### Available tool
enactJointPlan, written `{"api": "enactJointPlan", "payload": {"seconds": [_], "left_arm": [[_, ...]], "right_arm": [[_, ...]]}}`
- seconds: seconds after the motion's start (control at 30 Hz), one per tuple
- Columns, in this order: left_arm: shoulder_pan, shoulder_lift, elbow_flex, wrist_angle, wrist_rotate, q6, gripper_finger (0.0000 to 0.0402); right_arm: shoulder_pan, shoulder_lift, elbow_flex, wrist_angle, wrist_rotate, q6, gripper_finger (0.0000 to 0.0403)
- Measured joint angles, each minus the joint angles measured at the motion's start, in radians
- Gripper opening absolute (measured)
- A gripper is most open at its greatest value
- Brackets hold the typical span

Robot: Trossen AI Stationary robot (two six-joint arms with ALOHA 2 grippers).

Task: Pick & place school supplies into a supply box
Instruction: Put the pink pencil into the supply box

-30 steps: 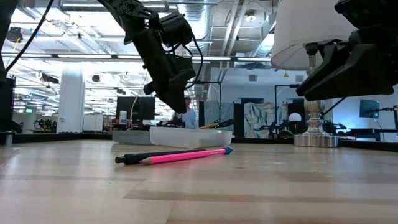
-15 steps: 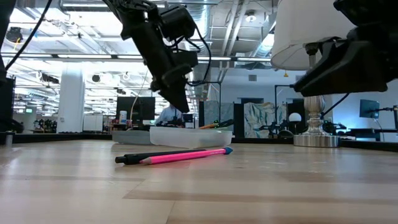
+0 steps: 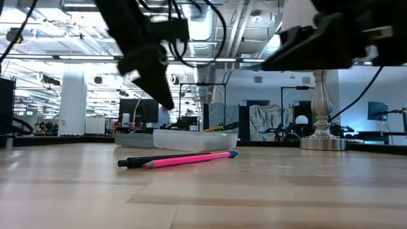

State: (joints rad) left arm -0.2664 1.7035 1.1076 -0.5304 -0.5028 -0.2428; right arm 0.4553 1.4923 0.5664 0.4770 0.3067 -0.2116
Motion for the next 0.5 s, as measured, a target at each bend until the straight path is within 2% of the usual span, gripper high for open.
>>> {"api": "enactJointPlan", "payload": {"seconds": [0.1,0.23,0.33,0.5], "left_arm": [[-0.102,0.0,0.0,-0.029,-0.093,-0.083,0.009],[-0.225,0.0,0.0,-0.1,-0.229,-0.213,0.009],[-0.299,0.0,0.0,-0.168,-0.312,-0.333,0.009],[-0.389,0.0,0.0,-0.274,-0.374,-0.534,0.009]], "right_arm": [[-0.055,0.028,0.027,-0.004,-0.108,-0.059,0.012],[-0.109,0.102,0.088,-0.013,-0.189,-0.148,0.012],[-0.148,0.174,0.167,-0.129,-0.217,-0.187,0.012],[-0.201,0.264,0.312,-0.351,-0.23,-0.214,0.012]]}}
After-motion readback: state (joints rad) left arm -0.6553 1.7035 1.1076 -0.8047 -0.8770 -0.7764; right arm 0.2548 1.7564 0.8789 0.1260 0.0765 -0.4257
